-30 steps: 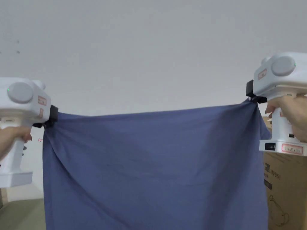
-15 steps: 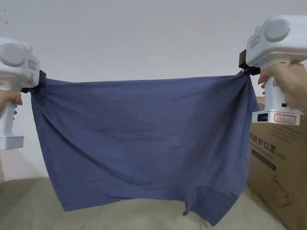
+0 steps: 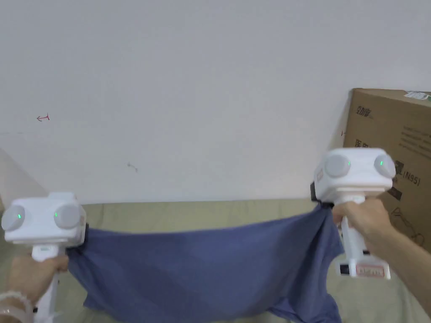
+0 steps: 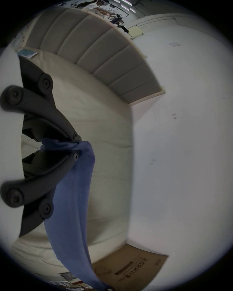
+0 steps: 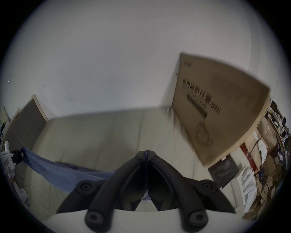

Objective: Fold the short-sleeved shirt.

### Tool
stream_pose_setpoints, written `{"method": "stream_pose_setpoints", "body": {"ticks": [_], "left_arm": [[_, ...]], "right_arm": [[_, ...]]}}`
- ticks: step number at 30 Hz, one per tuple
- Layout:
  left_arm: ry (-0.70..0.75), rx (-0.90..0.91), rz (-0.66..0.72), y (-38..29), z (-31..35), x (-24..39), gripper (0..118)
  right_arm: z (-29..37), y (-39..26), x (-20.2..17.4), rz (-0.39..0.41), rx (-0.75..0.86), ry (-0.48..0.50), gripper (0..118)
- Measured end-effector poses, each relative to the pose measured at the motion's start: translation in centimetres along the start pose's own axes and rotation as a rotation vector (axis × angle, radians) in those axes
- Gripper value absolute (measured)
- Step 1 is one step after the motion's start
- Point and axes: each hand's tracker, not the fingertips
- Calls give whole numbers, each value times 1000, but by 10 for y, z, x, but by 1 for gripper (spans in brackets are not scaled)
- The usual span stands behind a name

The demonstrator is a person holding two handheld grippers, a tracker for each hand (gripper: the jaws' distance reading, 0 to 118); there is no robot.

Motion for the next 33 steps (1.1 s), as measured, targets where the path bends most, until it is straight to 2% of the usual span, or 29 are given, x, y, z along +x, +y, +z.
{"method": "stream_pose_setpoints", "body": {"ticks": [3, 6, 9, 11, 15, 19, 27, 31, 33], "left_arm": [[-40, -105, 40, -43, -36, 3, 7], [-27, -133, 47, -74, -66, -2, 7], [-36, -149, 34, -101, -68, -10, 7], [-52, -150, 31, -113, -61, -20, 7], [-110, -117, 73, -146, -23, -42, 7], [-127, -84, 9, -184, 28, -57, 7], [-152, -91, -31, -272, 148, -80, 7], [-200, -89, 9, -315, 192, -99, 7], [-171, -101, -3, -337, 209, -99, 7]], "right_arm": [[-48, -51, 1, -22, -87, -30, 1], [-76, -94, 7, -56, -183, -3, 1], [-81, -123, 11, -12, -204, -14, 1], [-72, -139, 18, -9, -192, -3, 1], [-35, -175, 33, -21, -157, 63, 1], [13, -219, 43, -15, -148, 65, 1], [121, -312, 71, -12, -154, 86, 1], [174, -368, 87, -8, -162, 69, 1], [192, -396, 94, -23, -168, 76, 1]]}}
